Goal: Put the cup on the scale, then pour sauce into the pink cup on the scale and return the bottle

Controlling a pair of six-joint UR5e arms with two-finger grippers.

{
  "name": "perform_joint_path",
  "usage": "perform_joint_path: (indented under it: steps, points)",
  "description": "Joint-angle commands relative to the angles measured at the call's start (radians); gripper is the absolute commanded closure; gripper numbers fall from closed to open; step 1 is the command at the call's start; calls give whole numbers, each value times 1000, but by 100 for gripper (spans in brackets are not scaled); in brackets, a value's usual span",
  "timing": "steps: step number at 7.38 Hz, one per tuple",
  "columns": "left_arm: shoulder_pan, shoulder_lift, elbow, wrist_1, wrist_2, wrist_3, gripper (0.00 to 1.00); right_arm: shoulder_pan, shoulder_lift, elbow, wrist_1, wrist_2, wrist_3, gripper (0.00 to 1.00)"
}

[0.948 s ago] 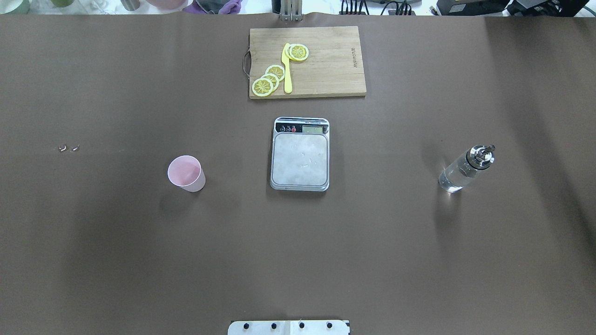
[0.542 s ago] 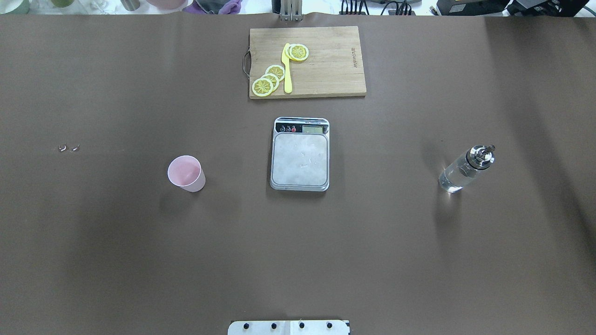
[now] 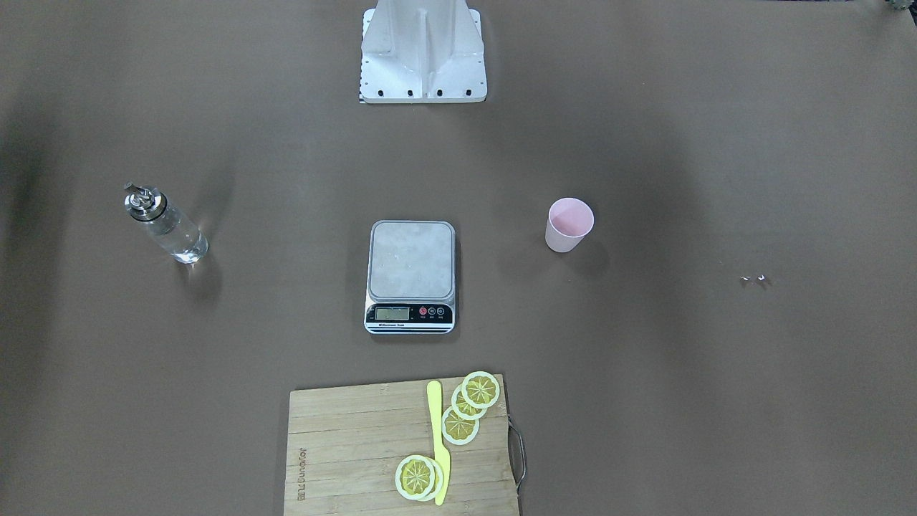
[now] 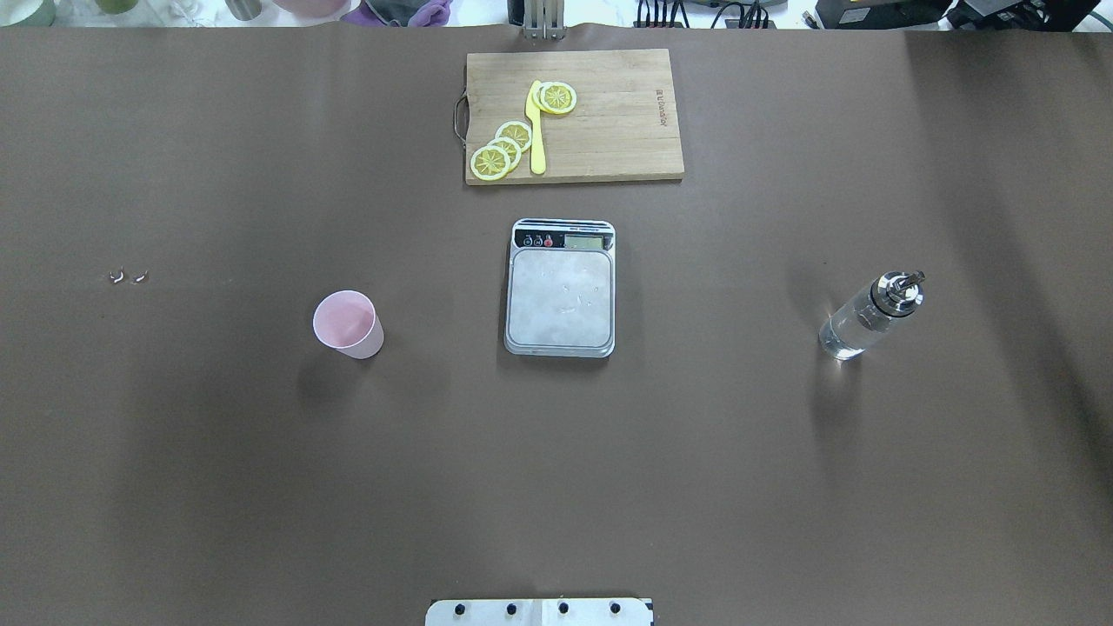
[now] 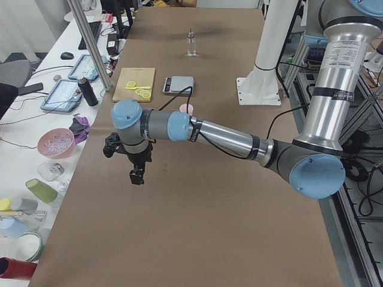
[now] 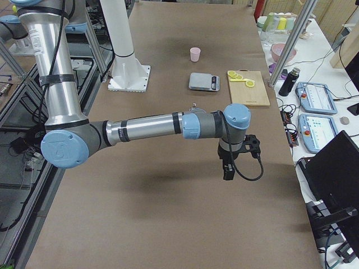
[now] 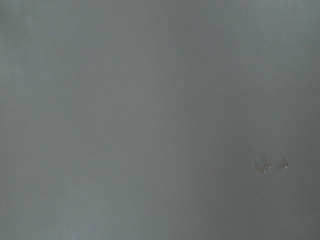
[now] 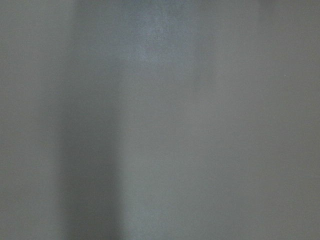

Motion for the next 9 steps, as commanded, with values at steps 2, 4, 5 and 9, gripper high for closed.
perform_joint_path:
  steps: [2,4,5,9]
  points:
    - [104,2,-112,3,4,-187,1,1,-1,2,0,-1,2,0]
    - [226,-27,-162,3,32,-387,1,1,0,-2,0,-1,2,0]
    - [275,-47,-176,3,50,-473,1,1,-12,5,2,0,2,0]
    - [407,-130,-184,3,46,-728,2,1,-18,2,0,2,3,0]
